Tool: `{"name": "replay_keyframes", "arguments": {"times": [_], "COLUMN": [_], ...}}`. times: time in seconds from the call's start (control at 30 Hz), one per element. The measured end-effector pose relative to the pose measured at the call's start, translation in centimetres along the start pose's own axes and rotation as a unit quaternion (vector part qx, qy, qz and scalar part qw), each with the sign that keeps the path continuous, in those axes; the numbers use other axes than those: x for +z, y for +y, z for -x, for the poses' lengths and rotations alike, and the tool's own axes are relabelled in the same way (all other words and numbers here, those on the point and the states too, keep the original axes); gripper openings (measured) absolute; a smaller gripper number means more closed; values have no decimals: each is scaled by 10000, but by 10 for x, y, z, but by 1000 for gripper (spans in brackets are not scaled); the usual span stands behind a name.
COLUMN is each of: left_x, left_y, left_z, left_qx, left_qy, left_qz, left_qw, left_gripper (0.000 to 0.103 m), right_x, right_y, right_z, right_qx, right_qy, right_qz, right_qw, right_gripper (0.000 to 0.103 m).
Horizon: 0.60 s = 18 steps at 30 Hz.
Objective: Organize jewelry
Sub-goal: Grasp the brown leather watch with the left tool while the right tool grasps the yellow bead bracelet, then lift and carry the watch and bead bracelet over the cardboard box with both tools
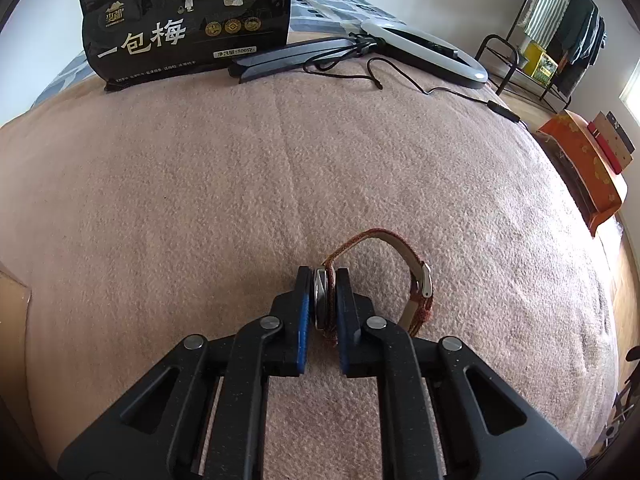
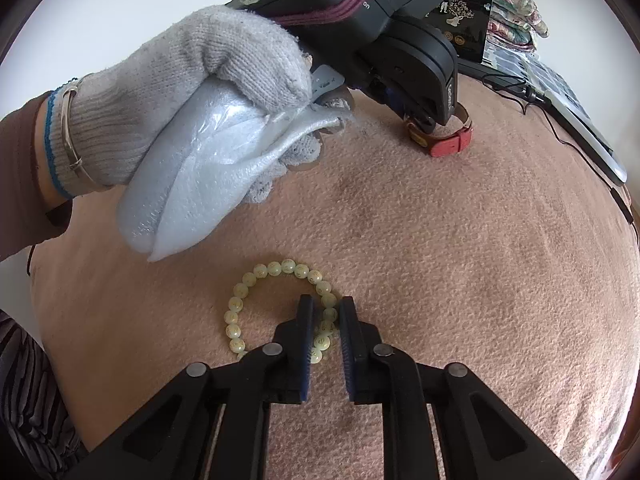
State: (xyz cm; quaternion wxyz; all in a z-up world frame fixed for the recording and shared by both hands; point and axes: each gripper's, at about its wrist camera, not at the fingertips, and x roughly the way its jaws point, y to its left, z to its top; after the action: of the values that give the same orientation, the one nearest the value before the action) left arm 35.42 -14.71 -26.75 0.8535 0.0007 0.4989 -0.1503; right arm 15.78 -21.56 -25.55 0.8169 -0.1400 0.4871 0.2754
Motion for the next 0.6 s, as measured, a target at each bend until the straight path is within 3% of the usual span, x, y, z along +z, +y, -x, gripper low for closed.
{"name": "replay_keyframes", "arguments": {"times": [0.33, 0.6], "left_x": [-12, -32], "left_y": [6, 25], "left_z": [19, 48], "left_qx": [106, 206], "left_qy": [-51, -152], "left_qz": [1, 119], "left_qw": [9999, 9996], "left_gripper": [9, 9], "right_x": [-3, -2], "right_y": [-10, -25], "right_z": [7, 13], "right_qx": [206, 121], "right_qy": [-46, -144], "right_qz": [-378, -636], "right_qw": [9991, 9978], "right_gripper": [6, 5]}}
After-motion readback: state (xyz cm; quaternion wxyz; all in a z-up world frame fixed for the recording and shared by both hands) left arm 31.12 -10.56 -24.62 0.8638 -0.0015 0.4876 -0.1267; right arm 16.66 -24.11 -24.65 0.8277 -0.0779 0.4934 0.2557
